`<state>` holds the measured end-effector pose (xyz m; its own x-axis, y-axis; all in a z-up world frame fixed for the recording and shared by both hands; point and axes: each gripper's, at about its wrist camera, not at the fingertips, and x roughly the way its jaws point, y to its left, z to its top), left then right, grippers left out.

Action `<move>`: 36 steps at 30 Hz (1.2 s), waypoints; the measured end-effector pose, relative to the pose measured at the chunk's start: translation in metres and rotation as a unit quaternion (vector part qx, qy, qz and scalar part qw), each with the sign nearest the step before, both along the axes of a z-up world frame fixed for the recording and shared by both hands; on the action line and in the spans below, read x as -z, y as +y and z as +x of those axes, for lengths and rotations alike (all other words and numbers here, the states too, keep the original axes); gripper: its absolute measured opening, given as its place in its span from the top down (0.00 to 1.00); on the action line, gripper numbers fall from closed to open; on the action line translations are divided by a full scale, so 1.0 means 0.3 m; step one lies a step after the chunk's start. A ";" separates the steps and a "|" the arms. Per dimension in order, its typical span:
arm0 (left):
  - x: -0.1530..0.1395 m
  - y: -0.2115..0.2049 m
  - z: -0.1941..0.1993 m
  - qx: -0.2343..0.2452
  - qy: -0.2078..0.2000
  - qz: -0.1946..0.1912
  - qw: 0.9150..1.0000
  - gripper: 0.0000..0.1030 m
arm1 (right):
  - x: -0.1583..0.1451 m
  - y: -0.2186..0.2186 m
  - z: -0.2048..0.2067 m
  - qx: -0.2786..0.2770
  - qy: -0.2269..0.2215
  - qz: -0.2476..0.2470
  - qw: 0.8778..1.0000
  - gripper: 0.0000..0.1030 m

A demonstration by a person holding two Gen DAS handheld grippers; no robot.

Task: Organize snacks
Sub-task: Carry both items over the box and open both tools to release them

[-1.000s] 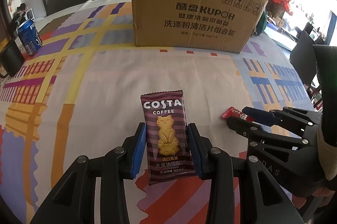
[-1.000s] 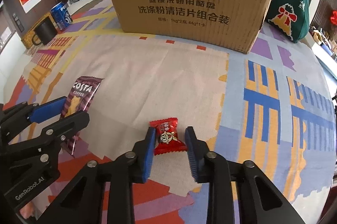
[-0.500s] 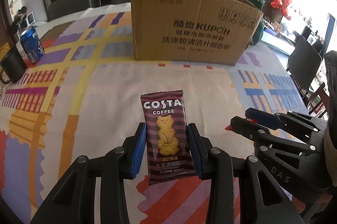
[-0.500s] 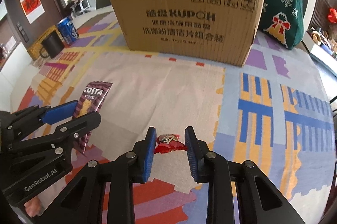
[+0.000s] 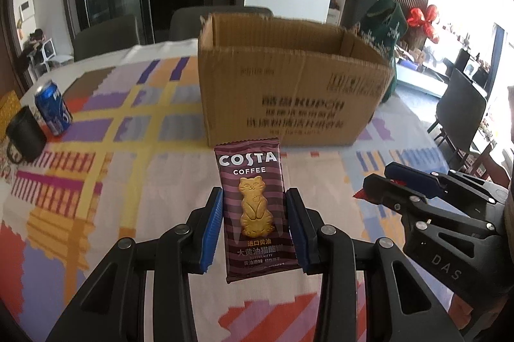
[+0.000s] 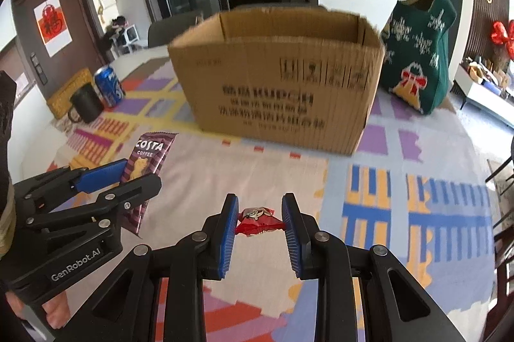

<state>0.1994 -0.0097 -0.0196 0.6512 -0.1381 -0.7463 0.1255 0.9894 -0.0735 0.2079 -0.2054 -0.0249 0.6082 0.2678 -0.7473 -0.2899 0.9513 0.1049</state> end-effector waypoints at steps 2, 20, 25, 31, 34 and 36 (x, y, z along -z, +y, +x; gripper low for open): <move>-0.031 0.002 0.019 -0.001 -0.011 0.001 1.000 0.62 | -0.028 -0.001 0.014 0.002 -0.011 0.002 1.000 0.72; -0.245 0.019 0.213 0.007 -0.059 -0.005 0.998 0.62 | -0.283 0.014 0.192 0.006 -0.094 0.011 0.996 0.72; -0.265 0.007 0.275 0.014 -0.060 0.000 0.998 0.62 | -0.321 0.012 0.243 0.009 -0.104 0.012 0.995 0.72; -0.277 -0.014 0.369 0.021 -0.054 0.006 0.998 0.62 | -0.339 0.004 0.327 0.018 -0.105 0.011 0.994 0.72; -0.281 -0.024 0.419 0.022 -0.050 0.006 0.999 0.62 | -0.337 -0.005 0.377 0.022 -0.101 0.011 0.995 0.71; -0.279 -0.030 0.454 0.030 -0.042 0.006 0.999 0.61 | -0.334 -0.008 0.408 0.026 -0.097 0.011 0.995 0.71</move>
